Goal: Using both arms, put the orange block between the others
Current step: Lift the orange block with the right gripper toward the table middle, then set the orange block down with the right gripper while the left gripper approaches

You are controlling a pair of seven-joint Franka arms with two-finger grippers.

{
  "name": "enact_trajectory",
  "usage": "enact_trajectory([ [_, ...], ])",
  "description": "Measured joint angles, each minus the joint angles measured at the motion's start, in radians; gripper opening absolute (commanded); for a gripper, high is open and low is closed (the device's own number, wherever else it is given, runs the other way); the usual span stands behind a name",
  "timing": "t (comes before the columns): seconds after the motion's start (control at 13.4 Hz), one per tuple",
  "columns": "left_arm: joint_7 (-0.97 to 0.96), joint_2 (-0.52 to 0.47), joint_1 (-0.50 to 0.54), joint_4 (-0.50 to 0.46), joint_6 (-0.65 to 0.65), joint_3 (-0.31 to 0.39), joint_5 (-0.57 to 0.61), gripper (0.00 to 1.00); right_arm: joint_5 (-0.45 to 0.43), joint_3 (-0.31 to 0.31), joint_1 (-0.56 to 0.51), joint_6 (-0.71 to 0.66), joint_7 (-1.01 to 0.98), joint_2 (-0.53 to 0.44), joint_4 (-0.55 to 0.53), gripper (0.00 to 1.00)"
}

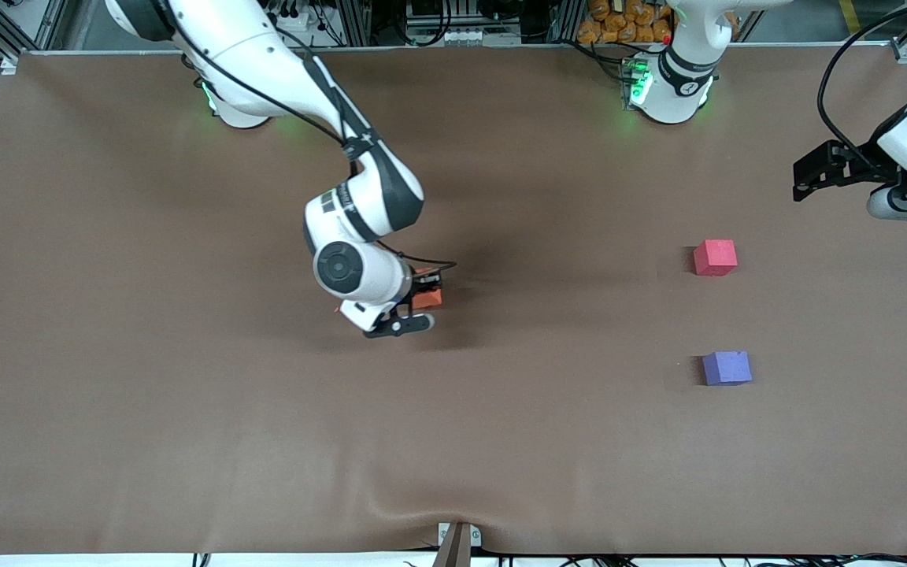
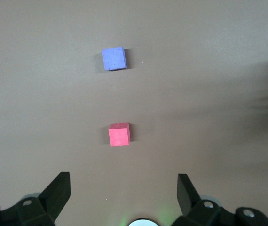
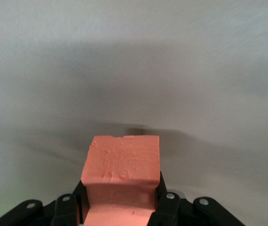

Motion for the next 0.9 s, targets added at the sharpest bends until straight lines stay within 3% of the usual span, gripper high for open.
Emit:
enact_trajectory([
  [0.22,0.0,0.003,0.0,0.0,0.0,0.0,0.0,1.0,0.004,0.0,0.038,0.052,0.005,0.028,0.0,0.61],
  [0.3,0.0,0.004,0.0,0.0,0.0,0.001,0.0,1.0,0.004,0.0,0.046,0.057,0.016,0.033,0.0,0.7],
  [0.37,0.0,0.005,0.0,-0.001,0.0,0.001,0.0,1.0,0.005,0.0,0.05,0.059,0.023,0.036,0.001,0.95],
  [0.45,0.0,0.01,0.0,-0.002,0.0,0.002,0.0,1.0,0.005,0.0,0.051,0.06,0.025,0.037,0.001,1.0],
  [0.9,0.0,0.075,-0.007,-0.002,0.011,0.0,-0.001,1.0,0.005,-0.025,0.022,0.045,0.027,0.002,0.043,1.0],
])
